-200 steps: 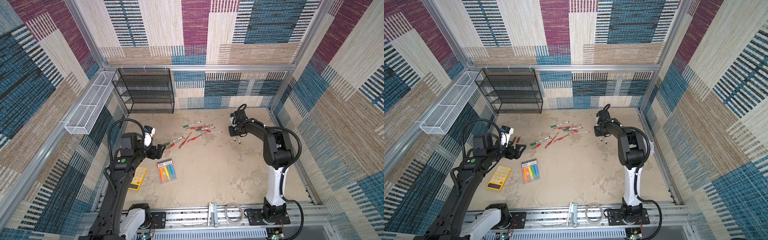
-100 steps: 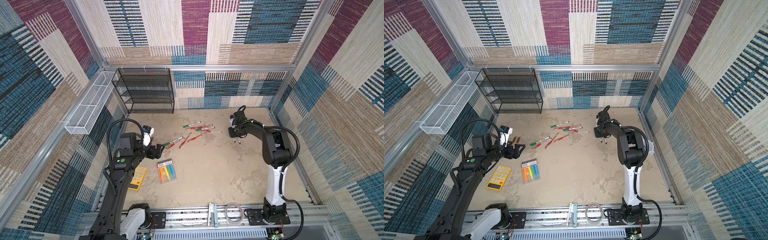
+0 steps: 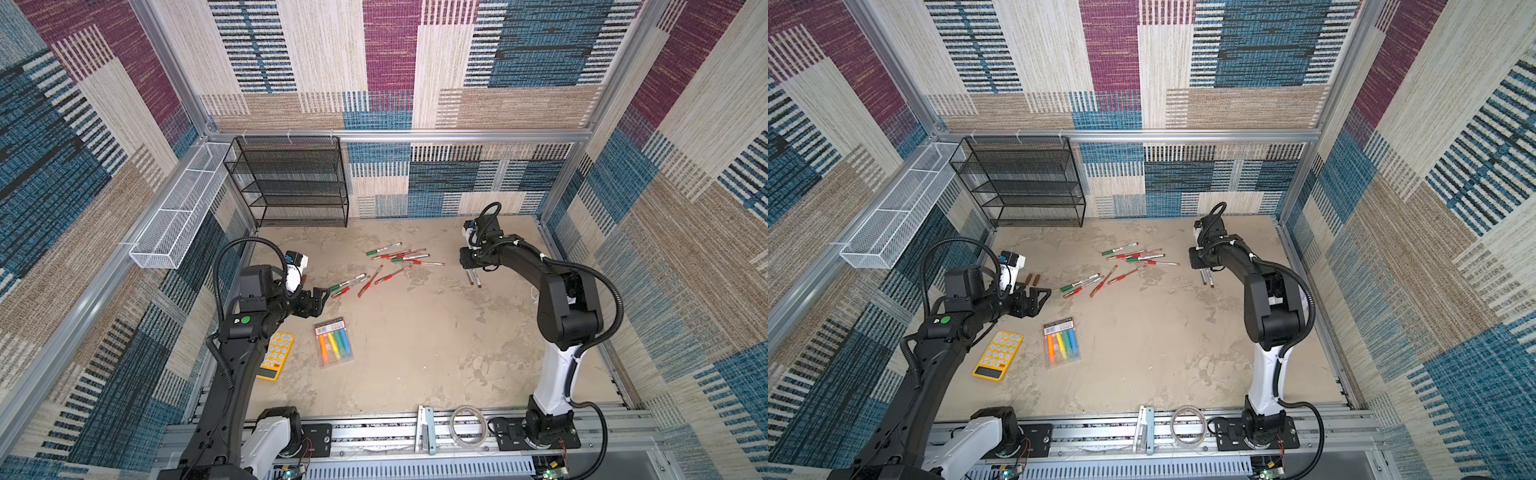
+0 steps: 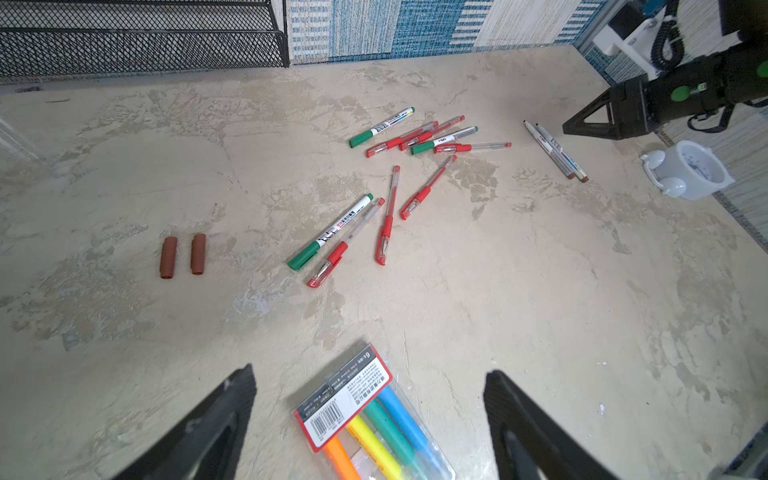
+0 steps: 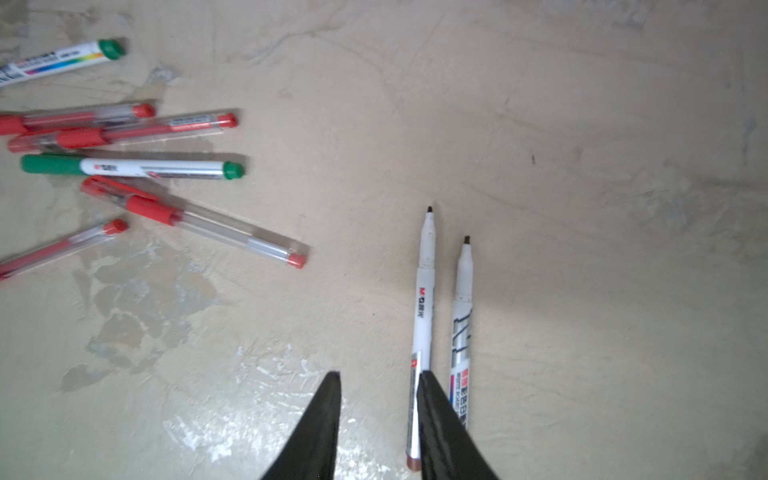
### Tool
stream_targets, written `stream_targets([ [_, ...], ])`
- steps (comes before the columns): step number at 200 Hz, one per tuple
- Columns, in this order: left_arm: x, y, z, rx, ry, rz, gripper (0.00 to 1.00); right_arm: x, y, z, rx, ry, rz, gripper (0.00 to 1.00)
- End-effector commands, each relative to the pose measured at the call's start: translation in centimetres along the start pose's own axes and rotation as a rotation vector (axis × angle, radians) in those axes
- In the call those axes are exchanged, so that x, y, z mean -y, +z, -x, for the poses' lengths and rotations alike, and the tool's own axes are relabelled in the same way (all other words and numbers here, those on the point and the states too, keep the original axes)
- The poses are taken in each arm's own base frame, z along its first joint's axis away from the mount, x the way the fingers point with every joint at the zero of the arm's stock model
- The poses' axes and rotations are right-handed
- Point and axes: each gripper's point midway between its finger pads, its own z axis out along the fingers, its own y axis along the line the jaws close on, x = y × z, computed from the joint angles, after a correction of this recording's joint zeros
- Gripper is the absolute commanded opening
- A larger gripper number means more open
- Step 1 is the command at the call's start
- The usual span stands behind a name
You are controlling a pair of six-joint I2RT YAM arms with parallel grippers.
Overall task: Open the pen caps
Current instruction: 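Reach the right gripper to a red gel pen and grasp it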
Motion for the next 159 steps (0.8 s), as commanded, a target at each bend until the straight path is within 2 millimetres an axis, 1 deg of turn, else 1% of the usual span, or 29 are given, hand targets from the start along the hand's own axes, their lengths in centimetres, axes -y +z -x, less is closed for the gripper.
stream_targets([
  [1, 0.2, -0.3, 0.7, 0.031, -0.001, -0.008, 0.90, -2.7, -1.4, 1.8, 0.083, -0.018, 0.102, 0.41],
  [23, 0.0, -0.3, 0.6, 0.024, -0.006, -0.003, 0.90, -4.8, -1.9, 2.5, 0.104, -0.036, 0.150, 0.46],
  [39, -0.1, -0.5, 1.0, 0.034, -0.005, 0.003, 0.90, -7.2, -2.0, 2.9, 0.114, -0.078, 0.194, 0.51],
  [53, 0.0, -0.5, 0.8, 0.036, -0.002, -0.002, 0.90, -9.4, -1.5, 3.0, 0.116, -0.116, 0.232, 0.55],
  [64, 0.0, -0.5, 0.6, 0.029, -0.004, -0.002, 0.90, -10.7, -0.9, 3.1, 0.108, -0.120, 0.253, 0.60],
  [74, -0.1, -0.5, 0.7, 0.026, -0.006, 0.006, 0.90, -11.9, -0.6, 3.4, 0.104, -0.124, 0.278, 0.62],
  [83, -0.2, -0.6, 0.9, 0.031, -0.006, 0.009, 0.90, -12.9, 0.1, 2.9, 0.091, -0.132, 0.305, 0.63],
  [86, -0.1, -0.6, 0.9, 0.032, -0.004, 0.008, 0.90, -13.4, -0.2, 3.7, 0.110, -0.138, 0.314, 0.65],
  [90, -0.1, -0.7, 1.0, 0.037, -0.002, 0.006, 0.90, -13.9, 0.0, 3.9, 0.113, -0.144, 0.326, 0.65],
  [118, 0.0, -0.5, 0.7, 0.027, -0.002, 0.000, 0.90, -16.4, 1.5, 4.3, 0.092, -0.155, 0.366, 0.67],
  [137, -0.1, -0.5, 0.9, 0.036, -0.002, 0.004, 0.90, -18.4, 2.4, 4.7, 0.088, -0.164, 0.419, 0.66],
  [156, 0.0, -0.4, 0.5, 0.032, 0.001, 0.000, 0.90, -19.6, 3.7, 5.4, 0.077, -0.161, 0.435, 0.66],
  [159, 0.0, -0.4, 0.5, 0.030, 0.000, 0.000, 0.90, -19.8, 4.1, 5.2, 0.067, -0.158, 0.437, 0.66],
])
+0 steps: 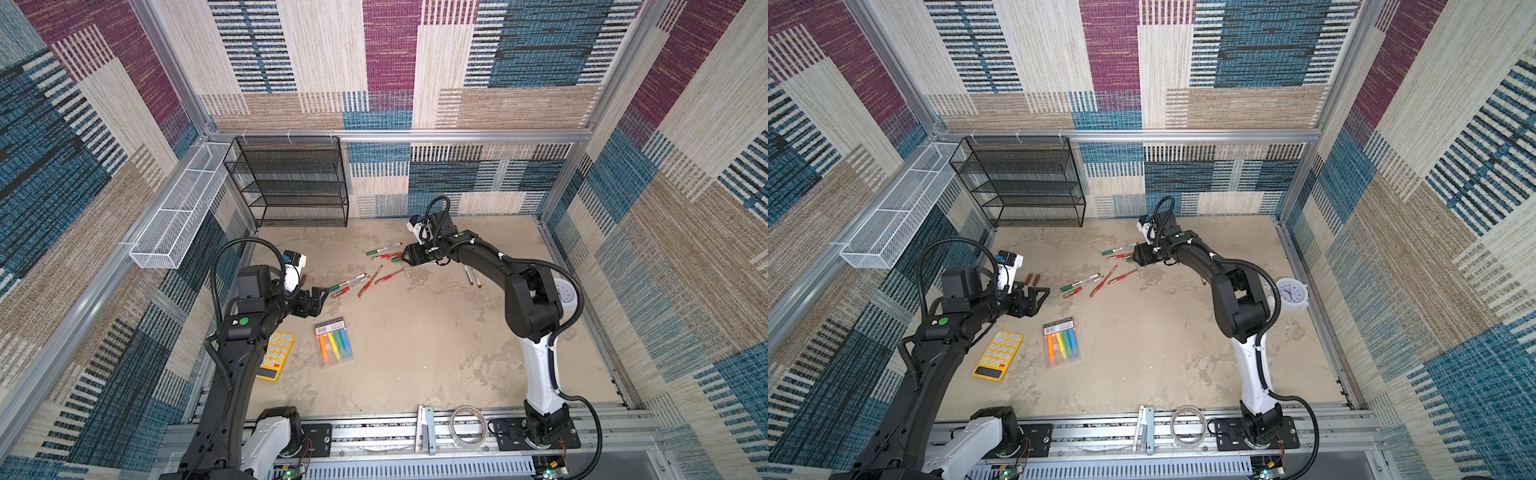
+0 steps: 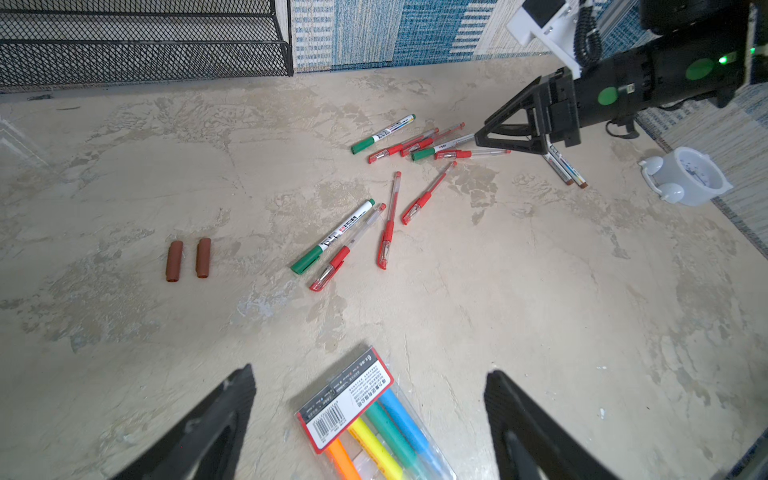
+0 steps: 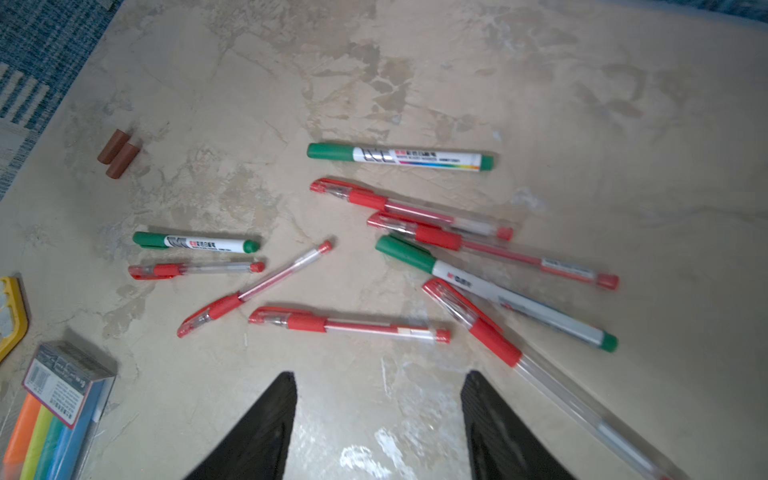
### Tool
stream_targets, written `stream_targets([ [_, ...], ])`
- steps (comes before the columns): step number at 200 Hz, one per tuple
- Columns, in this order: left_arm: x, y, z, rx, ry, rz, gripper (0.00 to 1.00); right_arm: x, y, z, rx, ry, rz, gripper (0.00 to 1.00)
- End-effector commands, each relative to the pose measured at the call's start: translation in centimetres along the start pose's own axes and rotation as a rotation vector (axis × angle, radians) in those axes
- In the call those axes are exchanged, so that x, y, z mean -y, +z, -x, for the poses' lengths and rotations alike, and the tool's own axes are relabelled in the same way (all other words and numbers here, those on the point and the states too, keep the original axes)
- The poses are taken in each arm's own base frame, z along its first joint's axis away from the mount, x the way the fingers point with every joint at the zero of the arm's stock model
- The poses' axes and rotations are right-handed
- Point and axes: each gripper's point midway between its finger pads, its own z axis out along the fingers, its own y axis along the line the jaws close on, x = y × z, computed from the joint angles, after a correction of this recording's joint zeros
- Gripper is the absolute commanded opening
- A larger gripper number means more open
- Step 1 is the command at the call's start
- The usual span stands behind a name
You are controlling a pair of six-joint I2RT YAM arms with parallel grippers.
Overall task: Open the pen caps
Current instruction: 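Reach the right gripper to a red gel pen and grasp it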
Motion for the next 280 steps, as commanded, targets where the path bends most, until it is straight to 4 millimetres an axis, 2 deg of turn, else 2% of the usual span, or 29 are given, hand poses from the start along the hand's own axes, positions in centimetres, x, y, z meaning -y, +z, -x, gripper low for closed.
stream_targets([
  [1, 0.1, 0.0, 0.1, 0.011, -0.003, -0.005, 0.90, -1.0, 1.7, 0.7, -0.004, 0.024, 0.049, 0.66],
  [31, 0.0, -0.2, 0.6, 0.021, -0.003, -0.002, 0.90, -2.1, 3.9, 1.4, -0.011, 0.025, 0.091, 0.65],
  [51, 0.0, -0.1, 0.3, 0.012, 0.003, 0.001, 0.90, -2.0, 5.3, 1.4, -0.028, 0.035, 0.096, 0.64],
  [74, -0.3, -0.1, 0.5, 0.014, 0.000, 0.013, 0.90, -2.4, 6.4, 0.8, -0.053, 0.020, 0.123, 0.63],
  [95, -0.2, 0.0, 0.3, 0.014, 0.001, 0.003, 0.89, -1.8, 7.5, -0.2, -0.078, 0.025, 0.109, 0.63],
  [133, -0.2, 0.0, 0.5, 0.018, -0.011, 0.000, 0.89, -1.6, 8.0, -2.1, -0.116, 0.034, 0.097, 0.62],
  [197, -0.3, 0.1, 0.2, 0.011, -0.017, -0.001, 0.88, -1.1, 6.3, -6.4, -0.184, 0.031, 0.055, 0.61],
  [226, -0.3, 0.0, 0.6, 0.023, -0.023, -0.001, 0.88, -1.9, 4.6, -8.2, -0.191, 0.020, 0.066, 0.61],
  [247, -0.4, 0.1, 0.3, 0.015, -0.024, -0.003, 0.88, -2.1, 3.6, -10.2, -0.223, 0.015, 0.047, 0.60],
  [253, -0.4, 0.1, 0.3, 0.012, -0.025, 0.001, 0.88, -2.2, 3.4, -11.6, -0.250, 0.016, 0.037, 0.60],
  [280, -0.3, 0.1, 0.4, 0.025, -0.027, -0.010, 0.88, -3.6, 2.1, -14.7, -0.295, -0.012, 0.047, 0.59],
])
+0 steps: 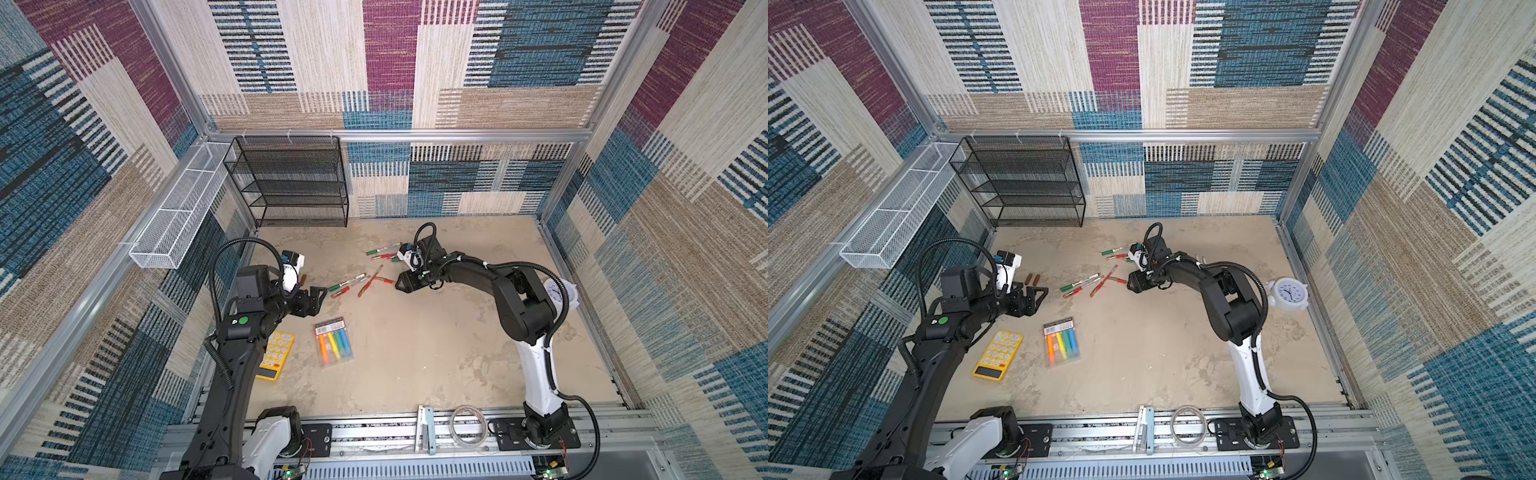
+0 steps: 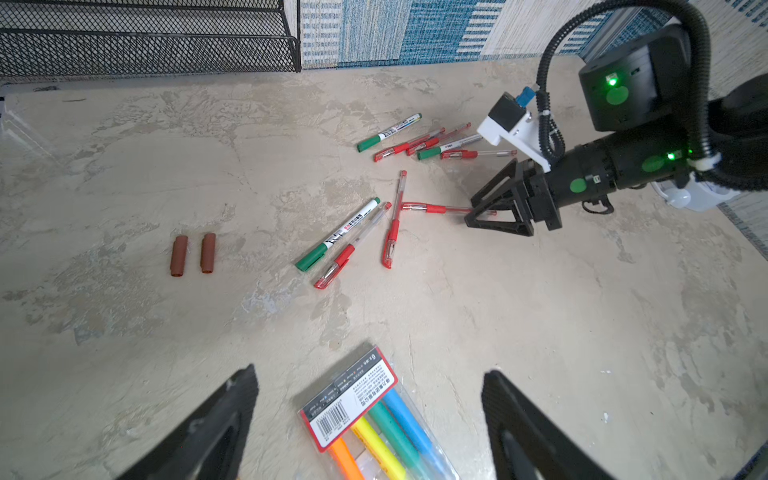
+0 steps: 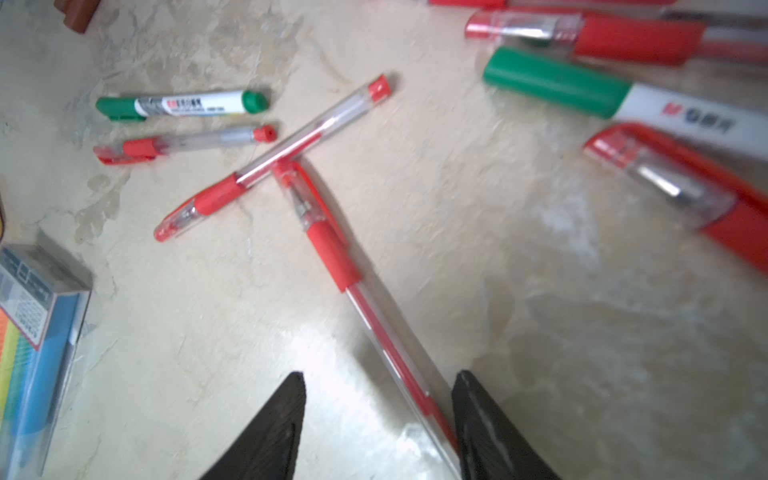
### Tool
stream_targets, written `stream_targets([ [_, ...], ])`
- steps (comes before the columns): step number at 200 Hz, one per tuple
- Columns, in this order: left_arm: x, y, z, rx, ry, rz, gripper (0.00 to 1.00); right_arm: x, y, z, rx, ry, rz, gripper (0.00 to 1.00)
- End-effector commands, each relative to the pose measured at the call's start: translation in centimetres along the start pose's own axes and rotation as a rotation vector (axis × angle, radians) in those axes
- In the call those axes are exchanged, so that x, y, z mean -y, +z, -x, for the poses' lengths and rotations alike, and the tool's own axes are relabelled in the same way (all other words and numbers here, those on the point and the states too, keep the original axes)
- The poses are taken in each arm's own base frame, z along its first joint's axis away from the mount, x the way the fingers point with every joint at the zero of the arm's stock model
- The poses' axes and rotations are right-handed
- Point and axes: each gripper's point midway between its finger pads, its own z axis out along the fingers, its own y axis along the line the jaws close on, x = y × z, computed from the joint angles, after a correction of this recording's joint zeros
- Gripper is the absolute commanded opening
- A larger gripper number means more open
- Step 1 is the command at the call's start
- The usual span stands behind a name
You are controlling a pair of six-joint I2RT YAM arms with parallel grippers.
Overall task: Open the pen caps
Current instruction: 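Reach the right gripper to a red gel pen and grasp it, then lift the red pen with the right gripper toward the left gripper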
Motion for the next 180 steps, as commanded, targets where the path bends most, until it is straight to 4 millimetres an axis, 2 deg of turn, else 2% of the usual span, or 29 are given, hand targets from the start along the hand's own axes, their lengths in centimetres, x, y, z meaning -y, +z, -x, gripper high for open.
stream_targets([
  [1, 0.3, 0.0, 0.6, 0.031, -0.004, -0.021, 0.88, -0.3, 0.0, -4.3, -0.107, 0.012, -0.026, 0.59],
  [20, 0.2, 0.1, 0.4, 0.018, -0.006, -0.013, 0.88, -1.2, -0.3, -6.0, -0.143, 0.008, -0.029, 0.59],
  [44, 0.3, 0.0, 0.6, 0.030, -0.007, -0.021, 0.88, -1.9, -1.1, -6.2, -0.146, -0.019, -0.050, 0.59],
  [69, 0.2, 0.1, 0.4, 0.020, -0.007, -0.016, 0.88, -1.1, -2.1, -4.7, -0.132, -0.019, -0.125, 0.57],
  [105, 0.3, -0.1, 0.6, 0.028, -0.003, -0.020, 0.88, -0.4, -2.9, -1.0, -0.075, -0.044, -0.201, 0.55],
  [119, 0.1, -0.1, 0.6, 0.021, -0.002, -0.009, 0.88, -0.3, -2.3, -0.8, -0.103, -0.053, -0.216, 0.53],
  [123, 0.2, -0.1, 0.6, 0.022, -0.003, -0.010, 0.88, -0.7, -2.5, 0.2, -0.086, -0.066, -0.213, 0.52],
  [138, 0.2, -0.1, 0.7, 0.031, 0.001, -0.012, 0.88, -1.2, -1.9, 1.0, -0.084, -0.096, -0.204, 0.52],
  [180, 0.3, -0.2, 1.0, 0.030, -0.004, -0.017, 0.88, -1.1, 0.3, 1.2, -0.153, -0.129, -0.210, 0.43],
])
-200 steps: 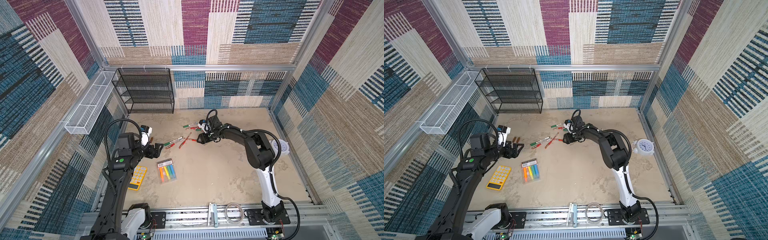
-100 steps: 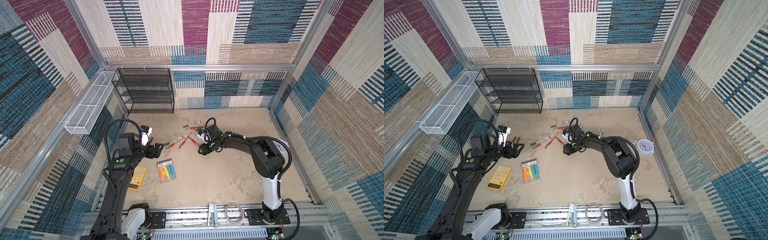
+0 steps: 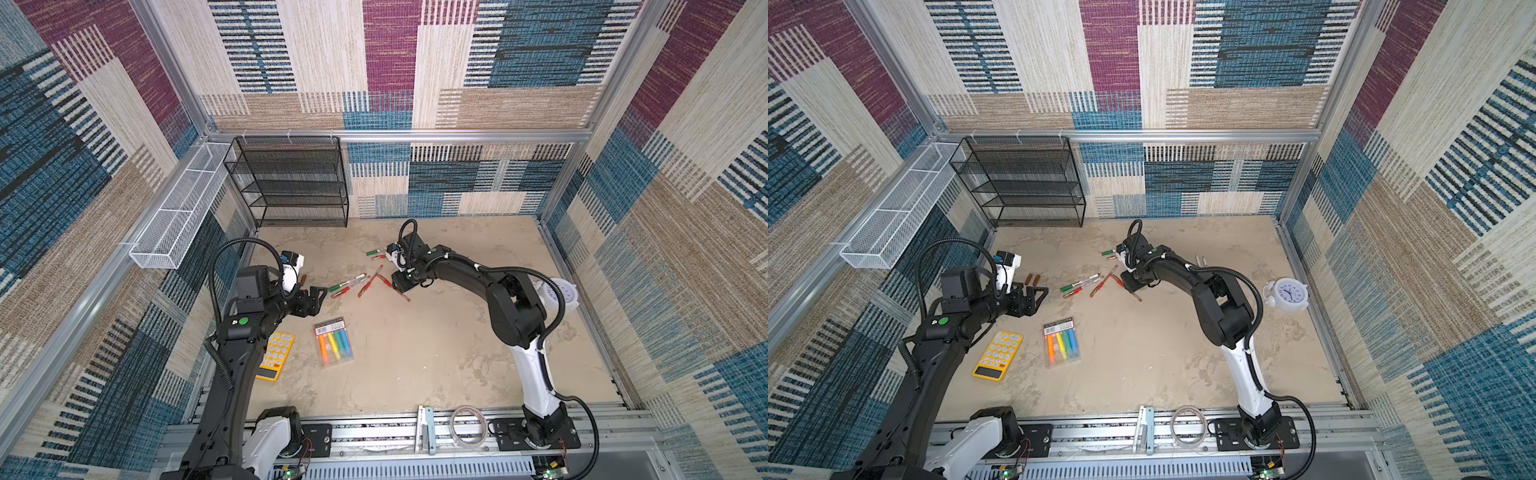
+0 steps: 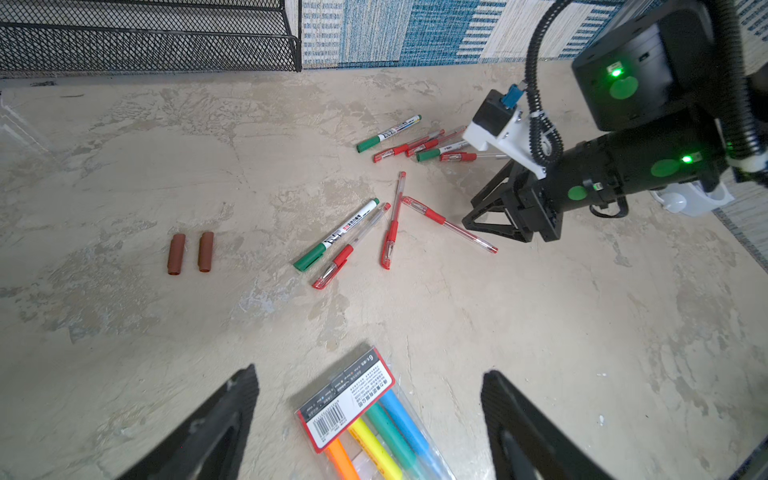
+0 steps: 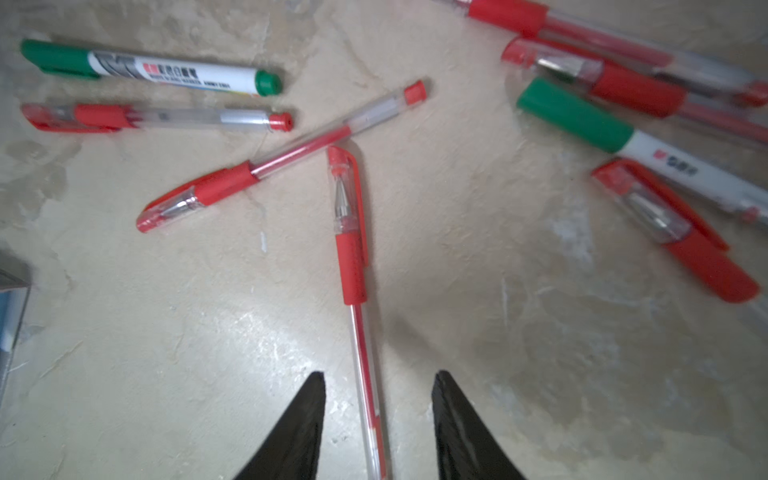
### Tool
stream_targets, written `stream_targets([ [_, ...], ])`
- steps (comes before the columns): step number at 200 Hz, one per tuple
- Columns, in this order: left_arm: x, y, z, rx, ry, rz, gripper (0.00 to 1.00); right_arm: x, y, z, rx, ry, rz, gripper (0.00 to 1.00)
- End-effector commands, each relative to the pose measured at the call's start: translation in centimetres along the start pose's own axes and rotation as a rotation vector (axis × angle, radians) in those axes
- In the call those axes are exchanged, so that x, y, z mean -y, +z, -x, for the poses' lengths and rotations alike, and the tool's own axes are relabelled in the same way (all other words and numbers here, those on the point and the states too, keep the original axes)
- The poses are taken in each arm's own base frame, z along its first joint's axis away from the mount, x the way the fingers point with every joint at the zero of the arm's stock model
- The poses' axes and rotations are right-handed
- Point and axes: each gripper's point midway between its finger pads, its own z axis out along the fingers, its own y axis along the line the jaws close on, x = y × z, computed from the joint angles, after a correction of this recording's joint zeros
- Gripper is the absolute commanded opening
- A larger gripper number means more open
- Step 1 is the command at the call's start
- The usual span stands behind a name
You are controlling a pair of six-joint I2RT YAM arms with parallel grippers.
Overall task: Open the pen caps
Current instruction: 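Lift the red pen with the right gripper toward the left gripper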
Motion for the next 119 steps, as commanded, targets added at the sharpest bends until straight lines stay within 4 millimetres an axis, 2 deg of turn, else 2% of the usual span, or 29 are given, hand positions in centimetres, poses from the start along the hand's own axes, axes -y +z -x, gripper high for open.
stream_targets([
  [1, 0.3, -0.2, 0.9, 0.028, 0.006, -0.015, 0.88, -0.1, 0.6, -0.9, -0.061, -0.037, -0.018, 0.43],
  [23, 0.3, -0.1, 0.5, 0.023, 0.010, -0.015, 0.88, -0.3, 1.4, -1.0, -0.074, -0.041, -0.013, 0.40],
  [56, 0.4, -0.3, 1.0, 0.036, 0.010, -0.018, 0.88, -0.5, 1.9, -1.9, -0.089, -0.049, -0.012, 0.33],
  [80, 0.3, -0.2, 0.6, 0.025, 0.014, -0.010, 0.88, -0.4, 2.6, -2.9, -0.119, -0.041, -0.013, 0.25],
  [119, 0.4, -0.2, 0.6, 0.032, 0.021, -0.018, 0.88, -0.2, 2.5, -4.0, -0.121, -0.039, -0.023, 0.14],
])
